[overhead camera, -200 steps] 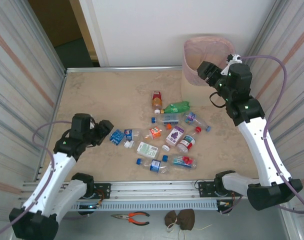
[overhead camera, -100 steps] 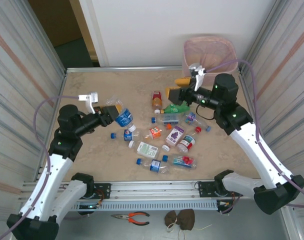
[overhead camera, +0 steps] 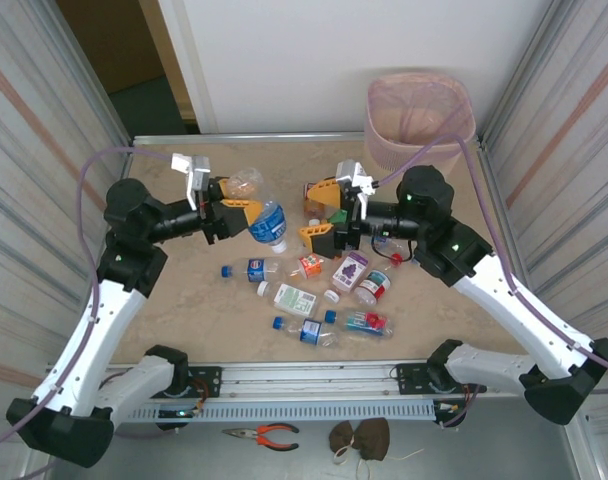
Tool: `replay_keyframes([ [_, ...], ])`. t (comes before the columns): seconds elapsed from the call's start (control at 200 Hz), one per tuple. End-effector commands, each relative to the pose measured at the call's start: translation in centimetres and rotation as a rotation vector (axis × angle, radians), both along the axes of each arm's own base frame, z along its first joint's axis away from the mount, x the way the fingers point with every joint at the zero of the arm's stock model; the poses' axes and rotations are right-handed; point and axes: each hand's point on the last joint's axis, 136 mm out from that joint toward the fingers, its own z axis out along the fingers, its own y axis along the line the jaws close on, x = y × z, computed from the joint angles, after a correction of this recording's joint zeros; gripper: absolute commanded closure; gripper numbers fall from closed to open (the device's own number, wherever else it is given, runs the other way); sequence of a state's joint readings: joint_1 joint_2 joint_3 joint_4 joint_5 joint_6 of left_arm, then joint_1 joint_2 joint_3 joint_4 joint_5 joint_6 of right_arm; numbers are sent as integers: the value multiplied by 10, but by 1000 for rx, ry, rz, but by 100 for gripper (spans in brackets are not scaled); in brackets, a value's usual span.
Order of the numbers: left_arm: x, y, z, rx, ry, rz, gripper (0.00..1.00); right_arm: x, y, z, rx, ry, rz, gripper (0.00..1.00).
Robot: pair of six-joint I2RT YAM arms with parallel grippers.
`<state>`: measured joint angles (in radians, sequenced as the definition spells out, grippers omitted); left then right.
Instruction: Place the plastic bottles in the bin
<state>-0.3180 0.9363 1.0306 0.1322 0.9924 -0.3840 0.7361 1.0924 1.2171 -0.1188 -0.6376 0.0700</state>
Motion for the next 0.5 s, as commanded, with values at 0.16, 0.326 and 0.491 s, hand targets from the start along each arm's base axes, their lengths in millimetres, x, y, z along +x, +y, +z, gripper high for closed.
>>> replay_keyframes([
  [0.16,-31,-22,32,16,-205,-170,49,-23,16,15,16,-39,94,10],
  [0.326,-36,-32,33,32,-227,-214,49,-21,25,17,10,-20,89,10],
  [0.491,-39,-36,34,35,-237,-241,49,-20,32,17,5,-2,99,12],
])
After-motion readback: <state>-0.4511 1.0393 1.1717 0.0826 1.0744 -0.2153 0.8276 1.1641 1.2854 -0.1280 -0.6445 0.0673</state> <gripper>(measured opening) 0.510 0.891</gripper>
